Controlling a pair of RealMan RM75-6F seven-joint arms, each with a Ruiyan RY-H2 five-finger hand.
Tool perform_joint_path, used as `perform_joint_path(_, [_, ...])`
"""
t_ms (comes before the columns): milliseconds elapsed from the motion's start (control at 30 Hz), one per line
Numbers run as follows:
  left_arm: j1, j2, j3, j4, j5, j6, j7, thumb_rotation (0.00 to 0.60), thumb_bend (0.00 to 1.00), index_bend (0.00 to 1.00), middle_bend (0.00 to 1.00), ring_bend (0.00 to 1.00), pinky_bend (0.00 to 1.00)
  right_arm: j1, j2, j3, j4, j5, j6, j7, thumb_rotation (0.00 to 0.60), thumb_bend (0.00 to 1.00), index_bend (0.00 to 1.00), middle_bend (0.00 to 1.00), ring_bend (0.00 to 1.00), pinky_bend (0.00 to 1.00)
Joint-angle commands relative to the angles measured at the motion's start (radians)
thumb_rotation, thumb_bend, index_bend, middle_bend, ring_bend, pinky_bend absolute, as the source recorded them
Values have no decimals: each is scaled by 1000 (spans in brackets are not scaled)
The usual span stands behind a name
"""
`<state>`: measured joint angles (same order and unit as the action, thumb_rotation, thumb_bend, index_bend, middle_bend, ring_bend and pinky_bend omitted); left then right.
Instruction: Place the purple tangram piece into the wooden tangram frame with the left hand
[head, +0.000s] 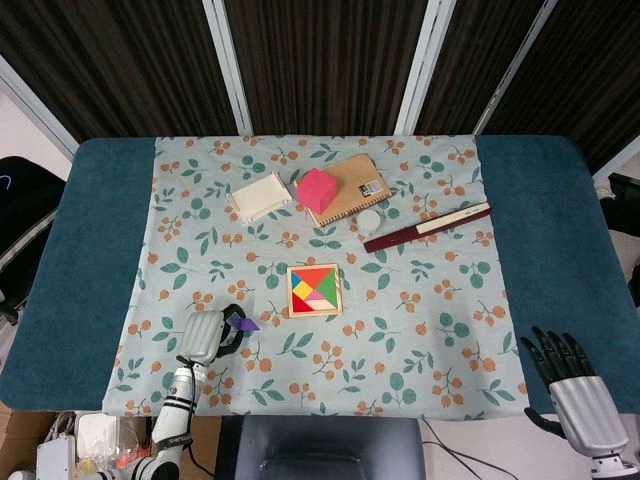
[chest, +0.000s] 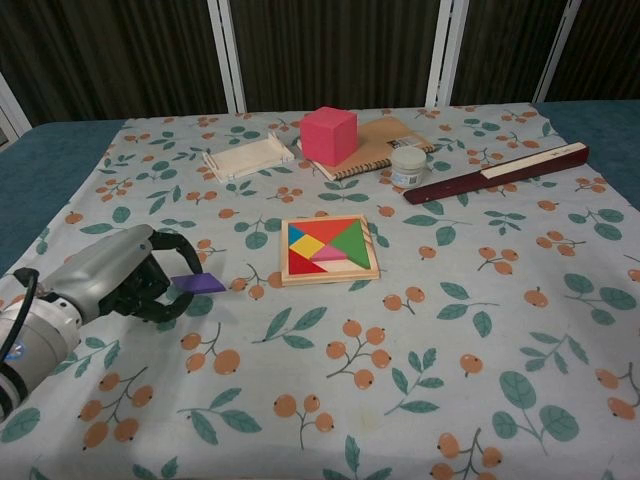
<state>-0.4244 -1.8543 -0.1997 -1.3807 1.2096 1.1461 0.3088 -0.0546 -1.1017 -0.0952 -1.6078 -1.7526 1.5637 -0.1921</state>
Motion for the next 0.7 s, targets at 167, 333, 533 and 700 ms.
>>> perform_joint_path(167, [-89, -110, -107, -68, -129, 15, 160, 600, 395, 562, 1000, 1000, 1000, 2, 9, 0, -2, 1, 1, 17, 600, 121, 0, 0, 0, 0])
perform_joint_path(333, [-168, -214, -158, 0, -156, 40, 241, 600, 395, 566, 1000, 1000, 1000, 3, 20, 0, -3, 3, 5, 42, 600, 121, 0, 0, 0, 0])
perform_joint_path(533, [-262, -320, -222, 133, -187, 36, 275, 600, 395, 565, 1000, 1000, 1000, 12, 38, 5, -9, 22, -11, 82, 600, 121, 0, 0, 0, 0])
perform_joint_path(700, [-326, -392, -248, 252, -203, 16, 273, 600, 394, 571, 1000, 1000, 1000, 23, 55, 15, -15, 45, -24, 114, 600, 121, 0, 0, 0, 0])
